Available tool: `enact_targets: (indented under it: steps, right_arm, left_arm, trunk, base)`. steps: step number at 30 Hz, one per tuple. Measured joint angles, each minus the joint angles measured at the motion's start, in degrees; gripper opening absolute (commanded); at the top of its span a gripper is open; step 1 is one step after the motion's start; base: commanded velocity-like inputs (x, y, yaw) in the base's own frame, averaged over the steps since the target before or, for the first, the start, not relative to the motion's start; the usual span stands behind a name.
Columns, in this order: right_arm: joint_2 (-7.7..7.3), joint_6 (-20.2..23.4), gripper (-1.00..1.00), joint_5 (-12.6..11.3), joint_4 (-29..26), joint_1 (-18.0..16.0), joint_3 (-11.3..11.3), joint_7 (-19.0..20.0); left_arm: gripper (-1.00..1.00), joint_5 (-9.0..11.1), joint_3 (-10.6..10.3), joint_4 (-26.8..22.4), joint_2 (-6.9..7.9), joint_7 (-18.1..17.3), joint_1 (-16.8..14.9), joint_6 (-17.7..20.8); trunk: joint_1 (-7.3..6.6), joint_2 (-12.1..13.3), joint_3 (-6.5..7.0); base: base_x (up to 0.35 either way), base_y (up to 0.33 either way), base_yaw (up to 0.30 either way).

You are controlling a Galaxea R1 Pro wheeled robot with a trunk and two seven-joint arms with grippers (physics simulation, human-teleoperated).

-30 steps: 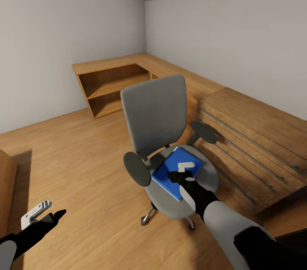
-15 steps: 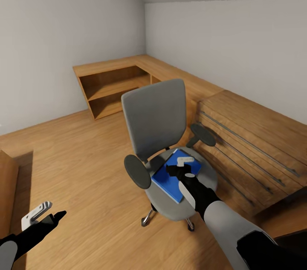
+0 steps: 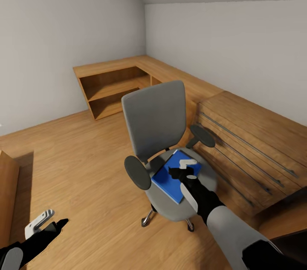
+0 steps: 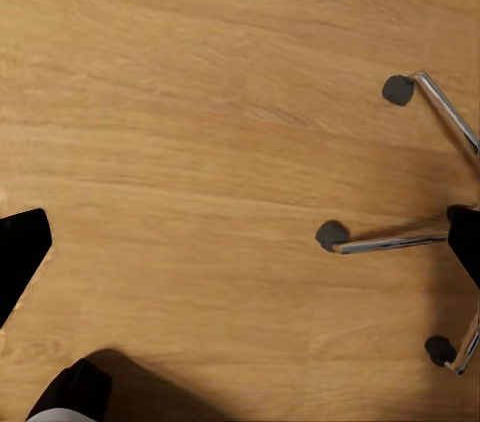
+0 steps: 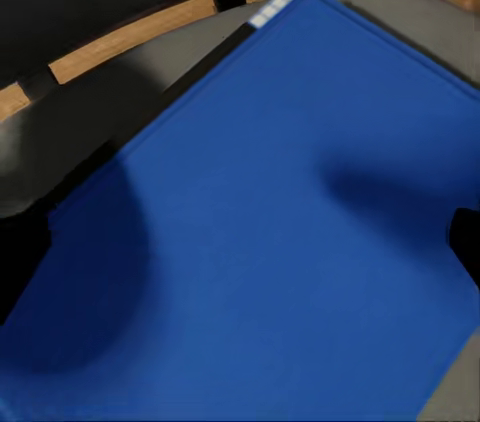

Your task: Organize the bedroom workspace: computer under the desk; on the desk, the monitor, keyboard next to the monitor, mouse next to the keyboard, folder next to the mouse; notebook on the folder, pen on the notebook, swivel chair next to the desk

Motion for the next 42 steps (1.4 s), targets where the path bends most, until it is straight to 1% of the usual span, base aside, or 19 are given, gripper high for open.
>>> enact_targets:
  steps: [2,6,11,13,18,27,42]
  right_arm:
    - [0.50,-0.6,1.00,0.1,0.6,-0.6,0.2,-0.1]
    - [0.40,-1.9,1.00,0.1,1.9,-1.9,0.3,-0.1]
    - [0.35,-2.7,1.00,0.1,3.5,-2.1,0.3,-0.1]
    - [0.36,-2.7,1.00,0.1,4.2,-2.2,0.3,-0.1]
    - [0.33,-2.7,1.00,0.1,4.9,-2.2,0.3,-0.1]
    - [0.32,-2.7,1.00,0.1,5.0,-2.1,0.3,-0.1]
    - [0.29,-2.8,1.00,0.1,5.0,-2.1,0.3,-0.1]
  left_arm:
    - [1.00,0.6,0.6,-0.6,0.44,0.6,0.0,0.7]
    - [1.00,1.8,1.9,-1.9,0.69,1.3,0.0,1.9]
    - [1.00,3.4,3.5,-3.5,0.74,1.4,0.0,3.5]
    - [1.00,3.4,4.2,-4.2,0.71,1.4,0.0,4.2]
    - [1.00,3.4,4.1,-5.8,0.69,1.4,0.0,4.8]
    - [1.00,3.4,4.0,-8.6,0.68,1.4,0.0,4.8]
    - [1.00,3.3,4.0,-8.6,0.67,1.3,0.0,4.8]
  trunk:
    - [0.00,0.0,0.00]
    - [0.00,0.0,0.00]
    - [0.00,0.0,0.00]
    - [-0.01,0.0,0.00]
    - [-0.03,0.0,0.00]
    - [-0.02,0.0,0.00]
    - [-0.02,0.0,0.00]
  base:
    - [0.000,0.000,0.000]
    - [0.000,0.000,0.000]
    - [0.015,0.000,0.000]
    - [0.154,0.000,0.000]
    - [0.246,0.000,0.000]
    - [0.129,0.000,0.000]
    - [0.147,0.000,0.000]
